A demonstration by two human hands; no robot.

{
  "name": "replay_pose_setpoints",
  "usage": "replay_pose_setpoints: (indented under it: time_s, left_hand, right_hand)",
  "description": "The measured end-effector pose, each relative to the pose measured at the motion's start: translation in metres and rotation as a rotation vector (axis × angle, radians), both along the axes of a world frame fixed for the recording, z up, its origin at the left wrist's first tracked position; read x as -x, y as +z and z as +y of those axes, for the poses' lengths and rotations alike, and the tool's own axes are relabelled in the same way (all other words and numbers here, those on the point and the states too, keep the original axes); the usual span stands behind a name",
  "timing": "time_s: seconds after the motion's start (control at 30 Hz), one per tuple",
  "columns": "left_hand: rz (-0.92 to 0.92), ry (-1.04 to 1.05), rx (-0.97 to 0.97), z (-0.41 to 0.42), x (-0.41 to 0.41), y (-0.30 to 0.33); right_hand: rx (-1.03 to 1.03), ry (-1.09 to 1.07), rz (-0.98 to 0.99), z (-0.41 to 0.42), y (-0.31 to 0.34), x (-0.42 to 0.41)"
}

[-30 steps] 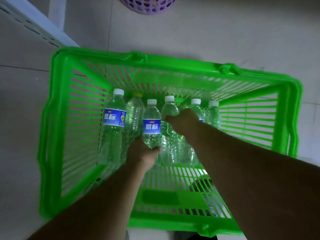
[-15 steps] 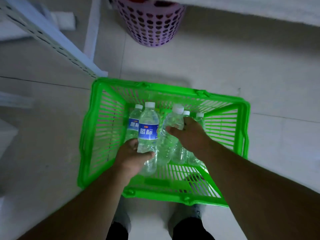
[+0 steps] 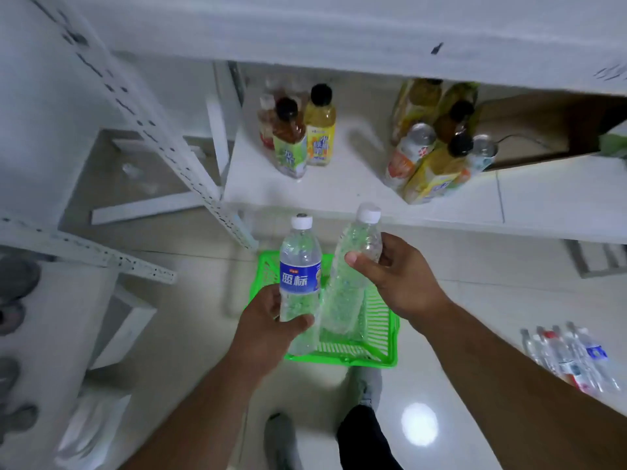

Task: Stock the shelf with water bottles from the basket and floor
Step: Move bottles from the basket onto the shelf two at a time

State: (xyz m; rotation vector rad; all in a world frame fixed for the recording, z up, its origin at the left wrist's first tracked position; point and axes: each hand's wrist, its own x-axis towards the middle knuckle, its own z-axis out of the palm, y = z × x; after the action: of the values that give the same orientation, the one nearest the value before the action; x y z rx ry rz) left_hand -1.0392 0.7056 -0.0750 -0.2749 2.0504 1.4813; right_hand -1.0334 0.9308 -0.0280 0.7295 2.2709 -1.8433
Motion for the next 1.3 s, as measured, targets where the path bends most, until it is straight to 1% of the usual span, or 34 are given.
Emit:
replay_pose_setpoints:
  time_s: [0.13,0.27,0.4,0.5,0.63,0.83,1.0,1.3]
  left_hand:
    - [0.129,-0.068,-0.028,-0.021,-0.018,0.108]
    - [0.245,-0.103,-0.066,-0.039,-0.038,0.198]
    - [0.326,-0.116,-0.102,-0.048,-0.058,0.263]
    - [0.362,-0.107,-0.109,-0.049,-0.068,0.299]
    - [0.418,-0.078,-0.096,-0.037,-0.075,0.331]
    - [0.456,-0.099,-0.124,0.001,-0.075,0.354]
    - [0.466,-0.045,-0.16,0.043,-0.074,0.366]
    - [0.488,-0.009,-0.132,0.097,-0.043,0.378]
  right_hand:
    - [0.021,-0.044,0.119,-0.019,0.12,-0.03]
    - [-0.046,-0.08,0.231,-0.039,0.212,-0.063]
    - [-0.11,-0.097,0.3,-0.052,0.279,-0.089]
    - [-0.175,-0.107,0.342,-0.052,0.314,-0.1]
    - [-0.177,-0.084,0.418,-0.039,0.353,-0.105]
    - [-0.162,-0.063,0.473,-0.004,0.391,-0.102]
    - [-0.175,-0.011,0.472,0.038,0.402,-0.091]
    - [-0.187,0.026,0.475,0.092,0.408,-0.05]
